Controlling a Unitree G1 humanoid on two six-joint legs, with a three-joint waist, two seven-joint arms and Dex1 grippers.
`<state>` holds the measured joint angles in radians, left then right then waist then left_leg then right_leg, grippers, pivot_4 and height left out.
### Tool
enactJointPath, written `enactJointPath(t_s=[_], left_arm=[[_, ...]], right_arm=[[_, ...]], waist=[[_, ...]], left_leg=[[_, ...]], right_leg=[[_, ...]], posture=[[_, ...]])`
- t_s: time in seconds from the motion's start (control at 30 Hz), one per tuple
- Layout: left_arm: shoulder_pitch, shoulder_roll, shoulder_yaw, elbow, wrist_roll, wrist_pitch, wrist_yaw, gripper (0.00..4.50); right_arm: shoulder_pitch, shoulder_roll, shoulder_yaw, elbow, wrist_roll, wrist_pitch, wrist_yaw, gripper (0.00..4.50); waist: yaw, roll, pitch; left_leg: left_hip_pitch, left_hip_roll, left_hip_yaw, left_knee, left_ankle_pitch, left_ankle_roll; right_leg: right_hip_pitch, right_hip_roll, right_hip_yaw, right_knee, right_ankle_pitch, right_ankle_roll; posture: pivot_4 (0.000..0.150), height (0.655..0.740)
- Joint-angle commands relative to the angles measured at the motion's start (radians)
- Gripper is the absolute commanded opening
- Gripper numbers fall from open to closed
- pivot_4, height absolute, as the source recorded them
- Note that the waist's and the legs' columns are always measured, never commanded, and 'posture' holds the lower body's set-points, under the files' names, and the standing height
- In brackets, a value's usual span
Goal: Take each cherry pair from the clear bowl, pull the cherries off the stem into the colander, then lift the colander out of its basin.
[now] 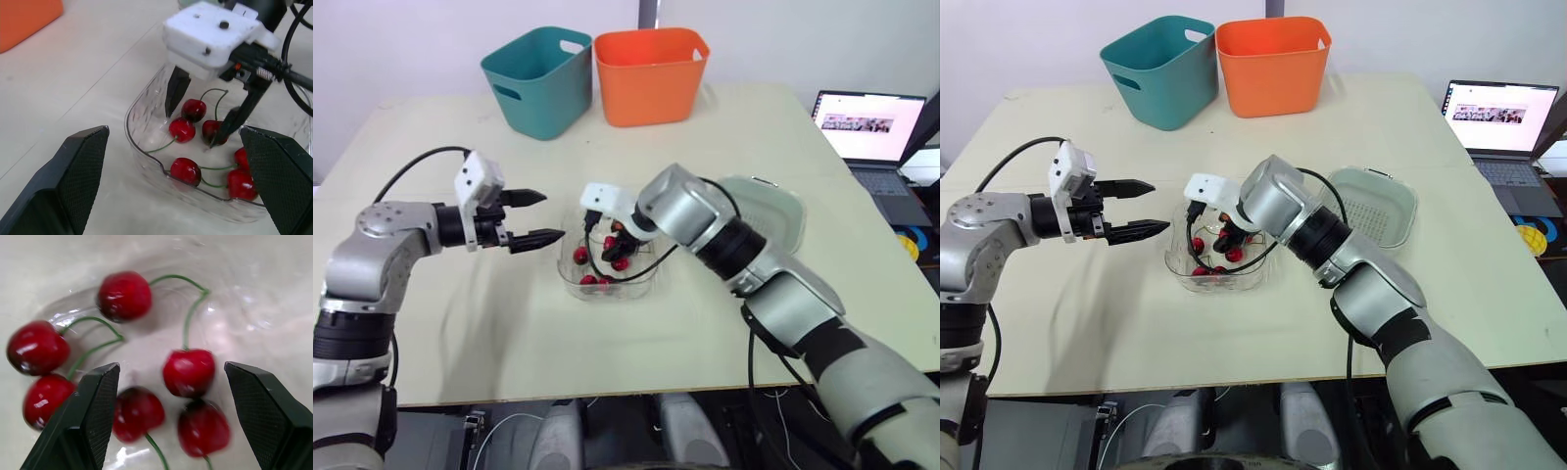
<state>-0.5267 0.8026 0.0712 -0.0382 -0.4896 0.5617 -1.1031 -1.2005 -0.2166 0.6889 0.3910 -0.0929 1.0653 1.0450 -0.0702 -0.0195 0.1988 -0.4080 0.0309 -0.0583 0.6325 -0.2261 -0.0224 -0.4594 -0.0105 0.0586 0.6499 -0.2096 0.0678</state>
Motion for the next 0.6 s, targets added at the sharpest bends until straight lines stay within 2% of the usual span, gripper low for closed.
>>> enactJointPath(t_s=[0.03, 0.1, 0.27, 0.3, 0.6], left_arm=[[-0.017, 0.004, 0.019, -0.014, -0.004, -0.012, 0.005, 4.5], [-0.017, 0.004, 0.018, -0.014, -0.004, -0.012, 0.006, 4.5], [-0.017, 0.006, 0.021, -0.01, -0.003, -0.015, 0.006, 4.5], [-0.018, 0.007, 0.021, -0.008, -0.002, -0.016, 0.006, 4.5], [-0.053, 0.03, 0.031, 0.047, 0.008, -0.026, -0.011, 4.5]], right_arm=[[0.005, 0.011, 0.005, -0.038, 0.0, 0.006, -0.018, 3.51], [0.012, 0.014, 0.007, -0.028, -0.008, -0.009, -0.035, 3.06], [0.016, 0.007, 0.009, -0.026, -0.005, -0.015, -0.046, 1.38], [0.013, 0.003, 0.008, -0.035, -0.002, -0.01, -0.042, 1.2], [-0.041, -0.063, -0.082, -0.119, 0.052, 0.06, -0.017, 1.2]], waist=[[0.0, 0.0, 0.0], [0.0, 0.0, 0.0], [0.0, 0.0, 0.0], [0.0, 0.0, 0.0], [0.001, 0.0, 0.0]], left_leg=[[0.0, 0.0, 0.0, 0.0, 0.0, 0.0], [0.0, 0.0, 0.0, 0.0, 0.0, 0.0], [0.0, 0.0, 0.0, 0.0, 0.0, 0.0], [0.0, 0.0, 0.0, 0.0, 0.0, 0.0], [0.0, 0.0, 0.0, 0.0, 0.0, 0.0]], right_leg=[[0.0, 0.0, 0.0, 0.0, 0.0, 0.0], [0.0, 0.0, 0.0, 0.0, 0.0, 0.0], [0.0, 0.0, 0.0, 0.0, 0.0, 0.0], [0.0, 0.0, 0.0, 0.0, 0.0, 0.0], [0.0, 0.0, 0.0, 0.0, 0.0, 0.0]], posture=[[0.15, 0.74], [0.15, 0.74], [0.15, 0.74], [0.15, 0.74], [0.15, 0.74]])
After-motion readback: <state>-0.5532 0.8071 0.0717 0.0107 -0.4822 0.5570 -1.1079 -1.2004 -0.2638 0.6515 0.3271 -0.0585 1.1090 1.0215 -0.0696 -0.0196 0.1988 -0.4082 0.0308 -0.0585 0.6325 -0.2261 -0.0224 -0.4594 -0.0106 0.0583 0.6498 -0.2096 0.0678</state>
